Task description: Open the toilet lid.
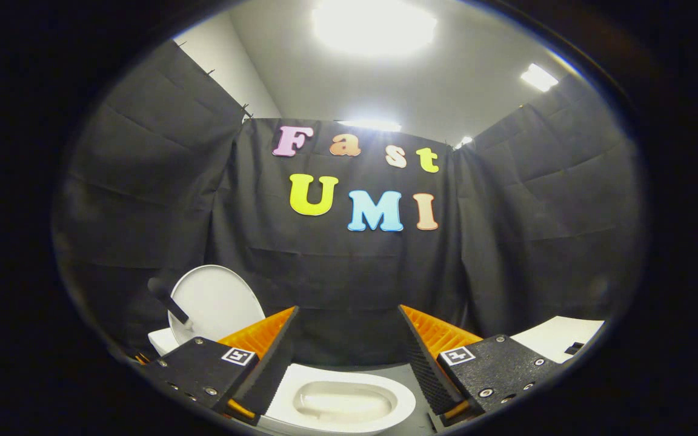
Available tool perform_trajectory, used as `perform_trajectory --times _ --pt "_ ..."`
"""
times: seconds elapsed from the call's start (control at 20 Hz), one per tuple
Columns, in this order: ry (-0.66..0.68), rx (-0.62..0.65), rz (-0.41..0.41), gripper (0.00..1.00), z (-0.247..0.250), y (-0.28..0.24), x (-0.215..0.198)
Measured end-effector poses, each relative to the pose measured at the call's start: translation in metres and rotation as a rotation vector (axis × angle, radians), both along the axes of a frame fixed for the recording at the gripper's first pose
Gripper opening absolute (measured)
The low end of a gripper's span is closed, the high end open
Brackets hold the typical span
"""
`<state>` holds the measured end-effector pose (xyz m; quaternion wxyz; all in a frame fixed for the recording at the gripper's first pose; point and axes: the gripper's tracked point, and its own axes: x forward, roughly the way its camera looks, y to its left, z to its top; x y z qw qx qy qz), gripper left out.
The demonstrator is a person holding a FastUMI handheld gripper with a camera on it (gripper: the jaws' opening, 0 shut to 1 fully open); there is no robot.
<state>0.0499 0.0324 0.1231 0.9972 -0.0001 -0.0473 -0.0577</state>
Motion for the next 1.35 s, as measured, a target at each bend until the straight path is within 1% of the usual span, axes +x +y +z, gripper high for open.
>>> perform_trajectory --times 0.15,0.3,0.4,0.65,1.0,1.35 --pt "0.003 0.013 -0.024 0.95 -0.019 -0.014 -0.008" --pt "0.015 0.012 -0.071 0.95 -0.037 -0.036 -0.014" --pt "0.012 0.018 -0.079 0.95 -0.042 -0.039 -0.017" --pt "0.033 -0.033 -0.059 0.95 -0.058 -0.031 -0.025" --pt "0.056 -0.009 -0.055 0.95 -0.072 -0.025 -0.030" --pt "0.067 -0.033 -0.044 0.95 -0.077 -0.019 -0.032"
